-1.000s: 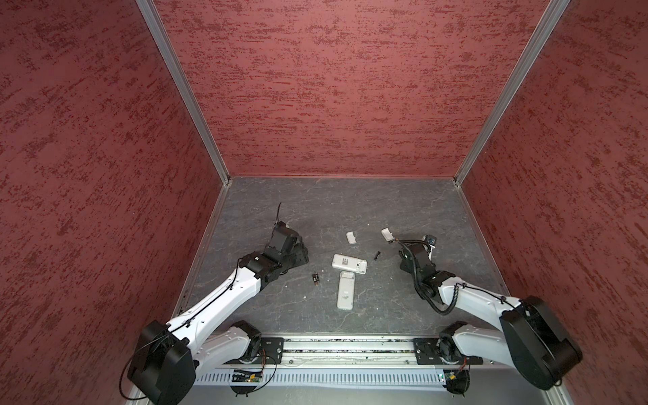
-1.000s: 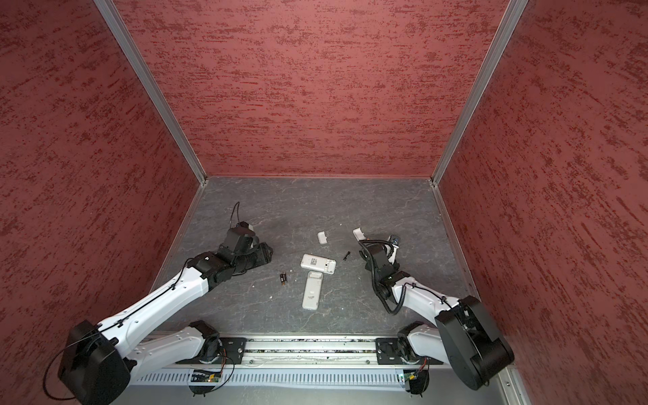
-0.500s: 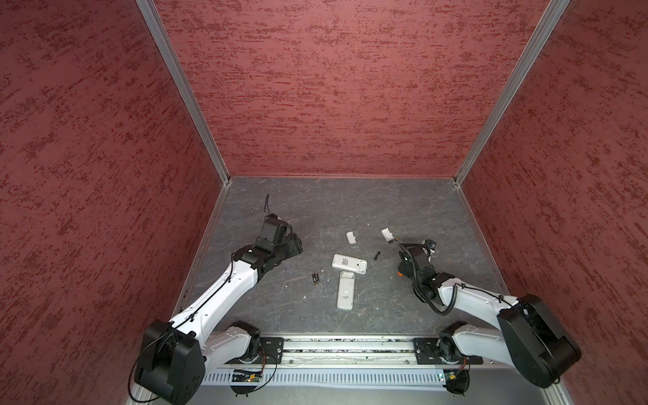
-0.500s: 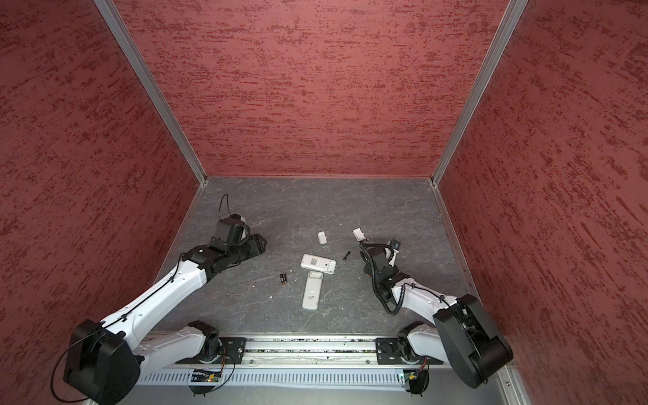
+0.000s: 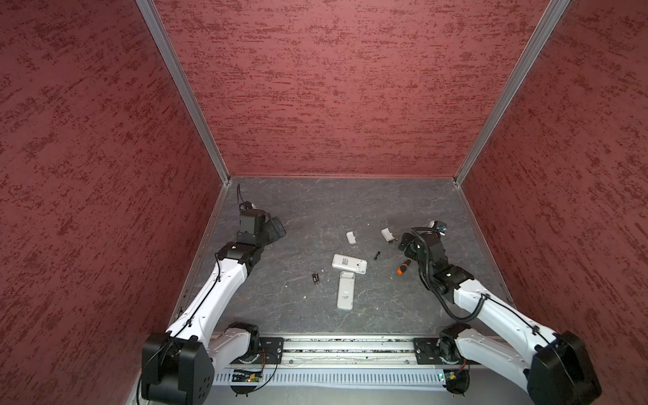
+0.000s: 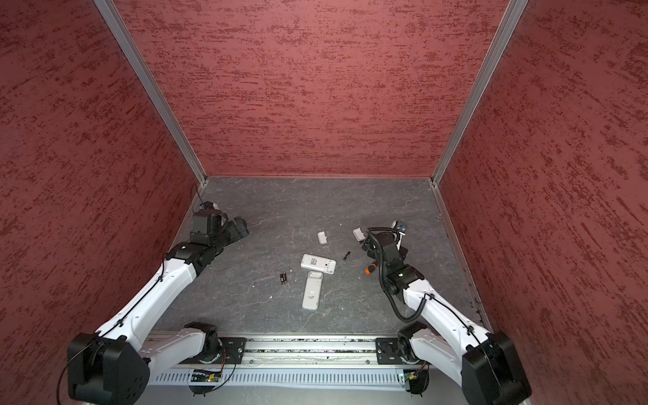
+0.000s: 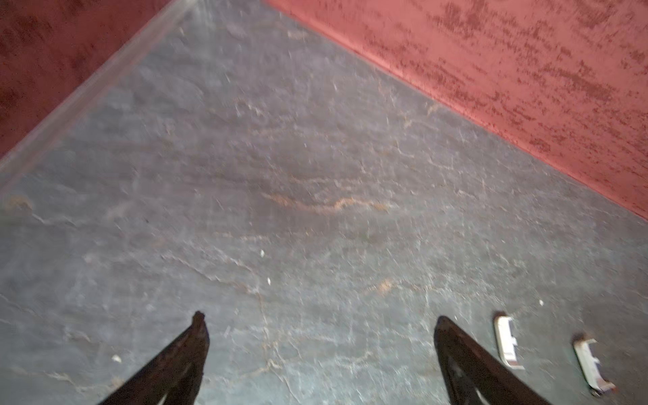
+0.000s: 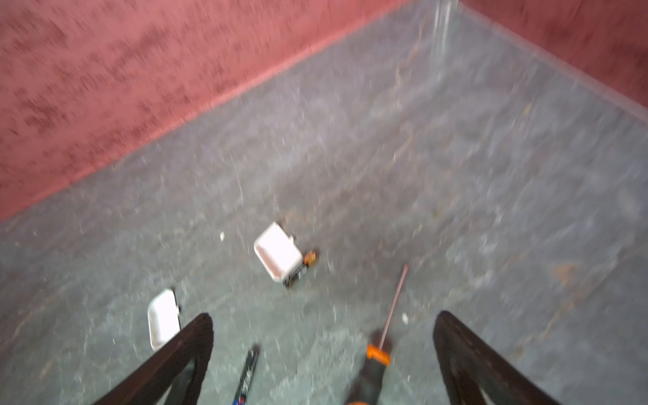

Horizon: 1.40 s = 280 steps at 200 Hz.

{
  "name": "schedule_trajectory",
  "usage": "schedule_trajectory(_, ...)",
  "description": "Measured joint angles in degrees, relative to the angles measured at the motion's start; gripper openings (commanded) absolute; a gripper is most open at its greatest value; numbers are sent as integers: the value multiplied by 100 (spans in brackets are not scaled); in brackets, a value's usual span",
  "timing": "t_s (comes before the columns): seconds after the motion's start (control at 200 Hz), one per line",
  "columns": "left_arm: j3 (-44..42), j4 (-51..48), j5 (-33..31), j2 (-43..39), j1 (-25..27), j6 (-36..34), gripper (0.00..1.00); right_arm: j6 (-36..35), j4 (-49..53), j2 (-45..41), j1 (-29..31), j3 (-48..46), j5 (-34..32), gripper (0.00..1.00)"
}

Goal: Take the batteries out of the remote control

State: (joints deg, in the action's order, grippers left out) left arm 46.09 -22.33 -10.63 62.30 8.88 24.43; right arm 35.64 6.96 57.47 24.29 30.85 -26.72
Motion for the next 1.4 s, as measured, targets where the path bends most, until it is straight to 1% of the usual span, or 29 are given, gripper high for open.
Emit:
schedule_trajectory(0.09, -275, 511, -391, -229, -55, -374, 100, -505, -251, -199, -225, 33, -216, 99)
schedule_trajectory(0.165, -564, 990, -564, -308, -190, -619, 100, -927, -605, -295, -472, -42, -369, 99)
schedule_trajectory(0.291, -1051, 1794, -658, 2, -531, -1001, 100, -1534, -1329, -321, -986, -350, -468, 99)
schedule_trajectory(0.361, -1320, 2275, -627, 254, -654, -1178, 100, -1888, -1840, -291, -1198, -638, -529, 99)
schedule_trajectory(0.436, -1620, 2872, -457, 525, -802, -1320, 100, -2251, -2461, -160, -1307, -994, -586, 99)
schedule_trajectory(0.546, -1899, 3681, -195, 981, -1047, -1473, 100, -2680, -3250, 306, -1419, -1384, -656, 99)
schedule_trajectory(0.641, -2031, 4345, -2, 1261, -1099, -1626, 99, -2942, -3829, 708, -1543, -1510, -684, 99)
schedule_trajectory(0.797, -2216, 5344, 310, 1578, -1141, -1838, 100, -3121, -4809, 1209, -1954, -1552, -503, 99)
schedule_trajectory(0.962, -2308, 6218, 680, 2052, -1161, -2002, 100, -3176, -5890, 1871, -2280, -1644, 50, 99)
schedule_trajectory(1.102, -2330, 6625, 940, 2404, -1161, -2100, 100, -3202, -6704, 2361, -2356, -1766, 555, 99)
schedule_trajectory(1.197, -2330, 6782, 1121, 2483, -1161, -2192, 99, -3244, -7493, 2914, -2382, -1902, 859, 99)
schedule_trajectory(1.253, -2337, 6881, 1220, 2503, -1154, -2245, 99, -3265, -7628, 3134, -2389, -1969, 981, 99)
schedule_trajectory(1.403, -2358, 7049, 1377, 2520, -1145, -2319, 99, -3296, -7764, 3187, -2404, -1958, 1156, 99)
